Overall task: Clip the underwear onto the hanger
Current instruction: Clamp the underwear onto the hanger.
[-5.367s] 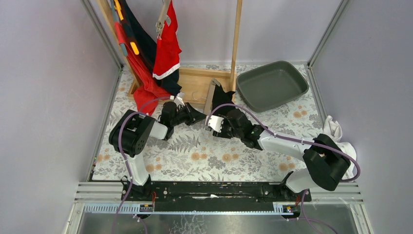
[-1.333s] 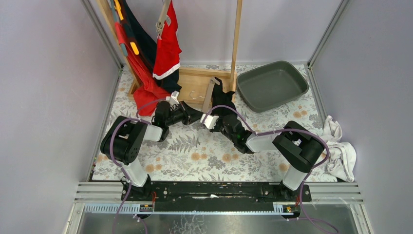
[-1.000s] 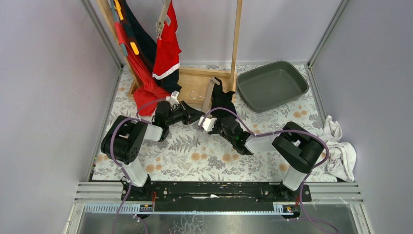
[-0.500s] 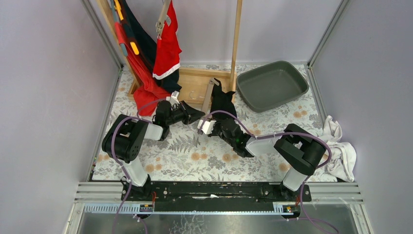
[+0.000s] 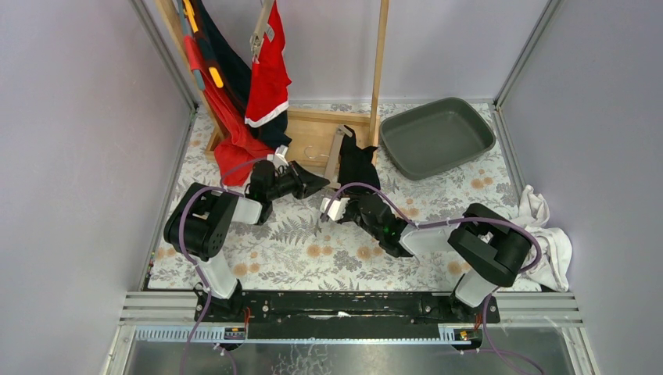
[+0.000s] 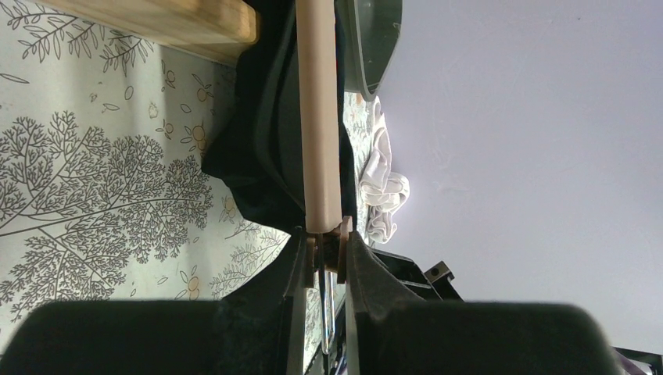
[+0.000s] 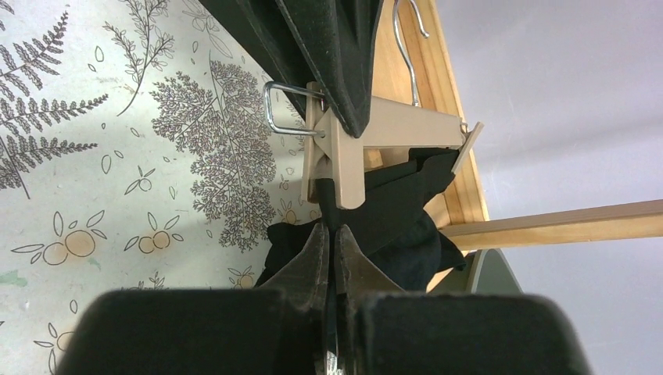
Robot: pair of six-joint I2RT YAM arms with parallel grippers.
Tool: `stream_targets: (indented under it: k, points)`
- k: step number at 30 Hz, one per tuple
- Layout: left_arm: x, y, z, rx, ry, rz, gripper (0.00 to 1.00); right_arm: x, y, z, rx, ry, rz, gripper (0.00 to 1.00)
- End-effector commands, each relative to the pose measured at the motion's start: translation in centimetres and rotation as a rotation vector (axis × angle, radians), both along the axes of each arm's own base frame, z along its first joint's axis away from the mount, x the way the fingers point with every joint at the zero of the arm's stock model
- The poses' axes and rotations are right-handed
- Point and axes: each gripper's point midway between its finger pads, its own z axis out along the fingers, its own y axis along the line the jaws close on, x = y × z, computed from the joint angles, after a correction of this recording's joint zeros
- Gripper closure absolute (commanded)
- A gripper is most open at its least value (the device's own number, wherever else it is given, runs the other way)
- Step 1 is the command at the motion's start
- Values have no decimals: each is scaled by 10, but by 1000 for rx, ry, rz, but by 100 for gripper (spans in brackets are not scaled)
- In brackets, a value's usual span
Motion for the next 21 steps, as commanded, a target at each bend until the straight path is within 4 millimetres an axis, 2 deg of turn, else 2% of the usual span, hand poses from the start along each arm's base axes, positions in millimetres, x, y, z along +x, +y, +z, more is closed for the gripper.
stream_targets:
  k: [1,21]
  points:
    - [10,-2,12,-11,-51,2,100,-3,11,41,104,-92,31,100]
    - [7,-4,17,-21,-64,-5,100,-27,33,43,112,-86,126,100]
